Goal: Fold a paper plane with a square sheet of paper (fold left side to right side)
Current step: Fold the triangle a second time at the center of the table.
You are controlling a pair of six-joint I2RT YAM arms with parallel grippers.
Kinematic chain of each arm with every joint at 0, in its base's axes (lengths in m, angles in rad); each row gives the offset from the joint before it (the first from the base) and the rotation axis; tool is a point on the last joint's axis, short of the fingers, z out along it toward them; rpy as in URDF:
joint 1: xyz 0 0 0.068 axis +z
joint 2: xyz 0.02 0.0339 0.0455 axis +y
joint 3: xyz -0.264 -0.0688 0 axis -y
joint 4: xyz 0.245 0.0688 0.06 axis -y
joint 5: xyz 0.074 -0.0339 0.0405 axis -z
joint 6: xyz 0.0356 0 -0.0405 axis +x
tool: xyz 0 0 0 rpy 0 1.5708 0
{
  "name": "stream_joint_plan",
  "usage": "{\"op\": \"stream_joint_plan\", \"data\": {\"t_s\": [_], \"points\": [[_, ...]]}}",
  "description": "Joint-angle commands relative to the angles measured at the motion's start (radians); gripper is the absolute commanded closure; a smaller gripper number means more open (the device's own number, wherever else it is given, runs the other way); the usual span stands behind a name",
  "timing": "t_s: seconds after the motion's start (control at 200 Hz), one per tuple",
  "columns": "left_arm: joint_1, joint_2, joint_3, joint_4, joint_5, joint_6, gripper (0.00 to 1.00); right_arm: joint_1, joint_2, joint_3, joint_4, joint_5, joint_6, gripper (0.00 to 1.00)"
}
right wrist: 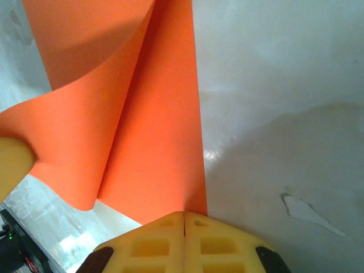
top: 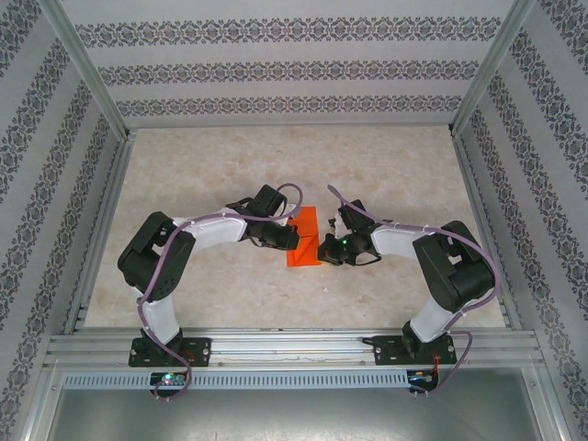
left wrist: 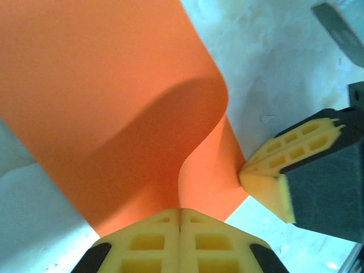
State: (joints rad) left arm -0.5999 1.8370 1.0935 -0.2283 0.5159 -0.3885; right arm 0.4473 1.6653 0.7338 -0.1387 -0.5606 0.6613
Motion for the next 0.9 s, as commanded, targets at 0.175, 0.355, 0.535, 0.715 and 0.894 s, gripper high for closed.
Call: {"op": "stream_joint_plan", "data": {"t_s": [0.175,0.355,0.535,0.715,0.894], "points": [[0.023,0.044,0.042,-0.043,-0.001,0.053,1.00,-0.007,0.034,0.010,-0.046,0.030,-0.017,1.00],[0.031,0.057,0.058,-0.050,-0.010,0.067,1.00,-0.007,0.036,0.012,-0.052,0.031,-0.020,1.00],[0.032,0.071,0.078,-0.080,-0.032,0.090,1.00,-0.007,0.037,0.012,-0.055,0.033,-0.022,1.00],[0.037,0.074,0.084,-0.098,-0.060,0.111,1.00,-0.007,0.037,0.013,-0.058,0.033,-0.023,1.00],[0.042,0.075,0.087,-0.096,-0.066,0.114,1.00,-0.009,0.041,0.015,-0.060,0.033,-0.025,1.00]]}}
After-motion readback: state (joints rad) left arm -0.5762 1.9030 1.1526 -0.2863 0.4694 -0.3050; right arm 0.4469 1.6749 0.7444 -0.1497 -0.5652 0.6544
